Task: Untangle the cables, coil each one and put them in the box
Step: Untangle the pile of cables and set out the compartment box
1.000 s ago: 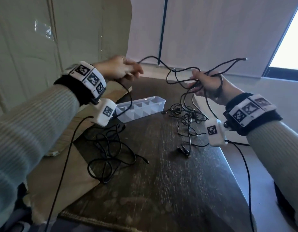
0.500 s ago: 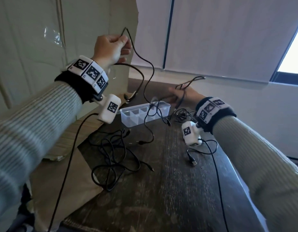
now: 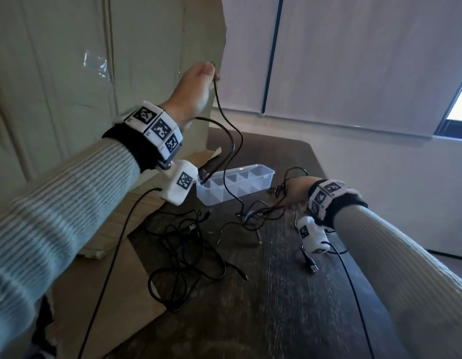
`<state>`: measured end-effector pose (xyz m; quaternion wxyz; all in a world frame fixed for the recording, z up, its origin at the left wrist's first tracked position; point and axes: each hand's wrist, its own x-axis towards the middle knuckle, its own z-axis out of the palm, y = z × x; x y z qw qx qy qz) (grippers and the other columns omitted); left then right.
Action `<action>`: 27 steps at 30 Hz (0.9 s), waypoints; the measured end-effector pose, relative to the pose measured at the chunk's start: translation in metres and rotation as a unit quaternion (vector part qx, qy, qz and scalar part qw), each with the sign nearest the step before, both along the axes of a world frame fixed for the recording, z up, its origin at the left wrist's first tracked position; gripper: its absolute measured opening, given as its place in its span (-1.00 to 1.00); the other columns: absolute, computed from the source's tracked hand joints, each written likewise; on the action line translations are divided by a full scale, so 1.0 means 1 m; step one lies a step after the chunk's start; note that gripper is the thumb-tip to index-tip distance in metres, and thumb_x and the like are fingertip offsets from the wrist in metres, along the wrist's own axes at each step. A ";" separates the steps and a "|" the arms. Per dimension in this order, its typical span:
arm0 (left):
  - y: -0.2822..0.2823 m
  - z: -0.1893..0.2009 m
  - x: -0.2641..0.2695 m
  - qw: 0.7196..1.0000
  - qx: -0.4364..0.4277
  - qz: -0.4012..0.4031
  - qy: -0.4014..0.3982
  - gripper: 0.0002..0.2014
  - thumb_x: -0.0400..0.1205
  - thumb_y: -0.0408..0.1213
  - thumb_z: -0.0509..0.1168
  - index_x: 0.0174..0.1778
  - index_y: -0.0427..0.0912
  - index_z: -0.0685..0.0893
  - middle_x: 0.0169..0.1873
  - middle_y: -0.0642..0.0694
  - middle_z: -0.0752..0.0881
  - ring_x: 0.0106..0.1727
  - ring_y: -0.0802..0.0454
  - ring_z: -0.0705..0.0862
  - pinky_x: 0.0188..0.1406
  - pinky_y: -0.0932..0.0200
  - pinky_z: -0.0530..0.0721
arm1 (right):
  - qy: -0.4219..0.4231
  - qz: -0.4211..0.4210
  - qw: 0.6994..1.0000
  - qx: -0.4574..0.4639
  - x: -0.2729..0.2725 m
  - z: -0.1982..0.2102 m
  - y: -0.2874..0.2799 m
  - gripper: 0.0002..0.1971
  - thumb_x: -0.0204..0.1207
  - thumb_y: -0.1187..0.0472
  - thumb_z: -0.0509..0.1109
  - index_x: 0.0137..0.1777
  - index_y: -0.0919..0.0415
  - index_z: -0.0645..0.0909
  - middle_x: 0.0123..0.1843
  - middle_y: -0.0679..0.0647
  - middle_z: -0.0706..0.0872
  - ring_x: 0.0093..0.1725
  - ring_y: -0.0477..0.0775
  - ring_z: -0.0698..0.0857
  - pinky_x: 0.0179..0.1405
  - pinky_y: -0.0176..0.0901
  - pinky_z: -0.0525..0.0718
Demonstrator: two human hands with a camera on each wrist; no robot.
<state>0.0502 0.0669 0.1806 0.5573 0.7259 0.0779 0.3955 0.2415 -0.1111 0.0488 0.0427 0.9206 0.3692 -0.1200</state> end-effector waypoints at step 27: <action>-0.050 0.014 -0.013 0.984 0.004 -0.088 -0.158 -0.83 0.76 -0.05 0.04 0.11 -0.06 0.40 0.04 -0.05 0.48 -0.07 0.08 0.67 -0.04 -0.05 0.77 | 0.314 0.028 0.752 0.579 -0.077 0.065 -0.006 -0.67 0.78 0.18 0.05 0.08 0.42 0.56 -0.13 0.19 0.77 -0.22 0.07 0.79 -0.31 -0.19 0.66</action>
